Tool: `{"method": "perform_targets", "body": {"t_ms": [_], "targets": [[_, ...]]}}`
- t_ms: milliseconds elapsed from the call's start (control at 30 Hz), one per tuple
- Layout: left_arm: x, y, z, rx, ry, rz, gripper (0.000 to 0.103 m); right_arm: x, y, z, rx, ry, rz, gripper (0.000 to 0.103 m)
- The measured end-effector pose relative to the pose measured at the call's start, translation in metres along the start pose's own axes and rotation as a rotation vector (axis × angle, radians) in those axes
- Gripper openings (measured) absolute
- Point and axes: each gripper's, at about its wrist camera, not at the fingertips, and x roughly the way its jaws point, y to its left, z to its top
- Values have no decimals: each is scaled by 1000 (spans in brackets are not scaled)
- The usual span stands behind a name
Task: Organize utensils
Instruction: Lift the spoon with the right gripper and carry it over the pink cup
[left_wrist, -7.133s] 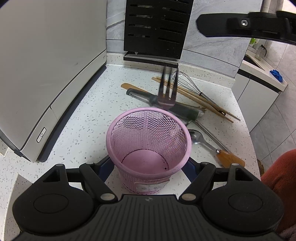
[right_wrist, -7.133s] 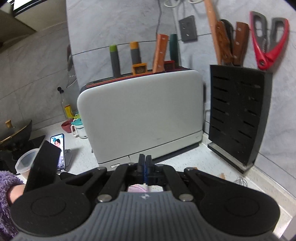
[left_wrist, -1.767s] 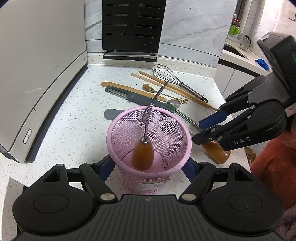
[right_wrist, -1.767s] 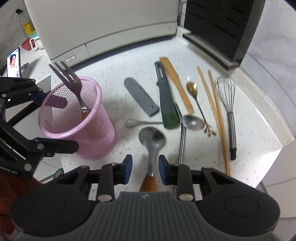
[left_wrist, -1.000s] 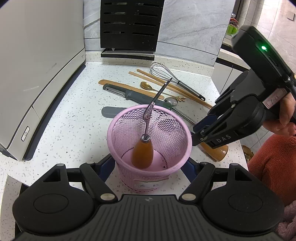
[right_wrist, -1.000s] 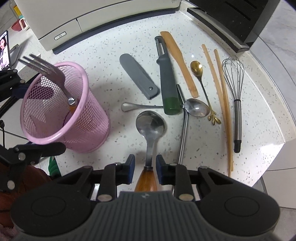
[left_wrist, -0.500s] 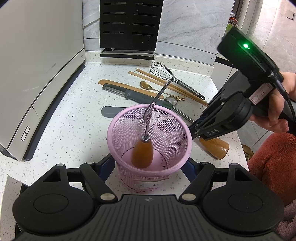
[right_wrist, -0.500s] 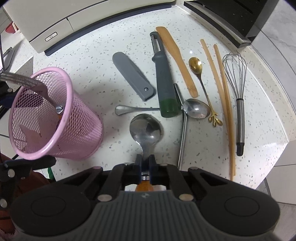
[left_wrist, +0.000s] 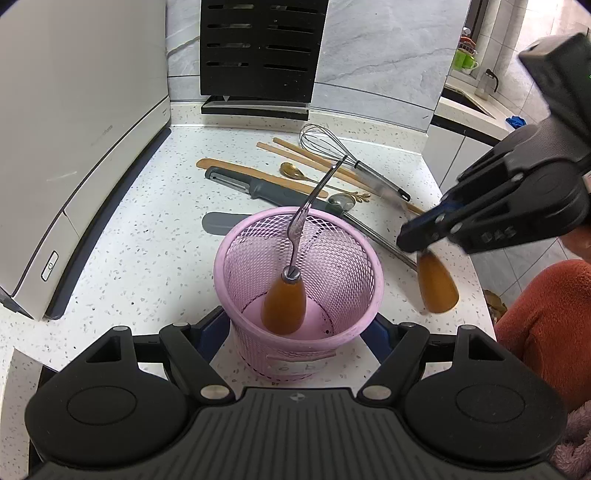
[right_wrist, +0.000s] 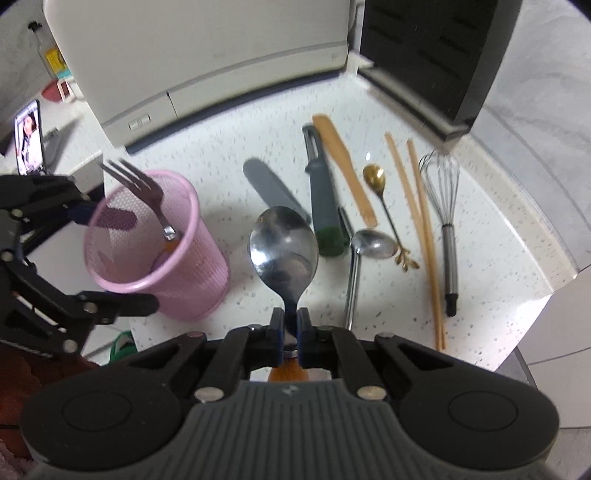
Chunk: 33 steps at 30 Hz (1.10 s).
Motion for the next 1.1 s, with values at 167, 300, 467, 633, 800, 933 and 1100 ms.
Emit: {"method": "perform_targets", "body": {"t_ms": [167,300,467,633,800,933,1100], "targets": [[0,0,0,-1,-1,-1,88,-25,-3,0,16,-96,12,3],[0,0,0,0,-1,-1,88,-54,3,5,14,-227,50,3],[1,0,0,-1,-1,-2,88,-79,21,12,-10,-391,93,3],[0,0,0,-5,-1,-7,88,-71,36,16,-38,-456,117,3],[0,1,0,-6,-1,-7,88,-59,42,13,-32,-504,154,3],[0,1,0,-6,-1,-7,88,-49,46,9,-48,-538,159,3],[0,1,0,-6,-1,-7,88,-46,51,-1,-108,-589,141,3]]}}
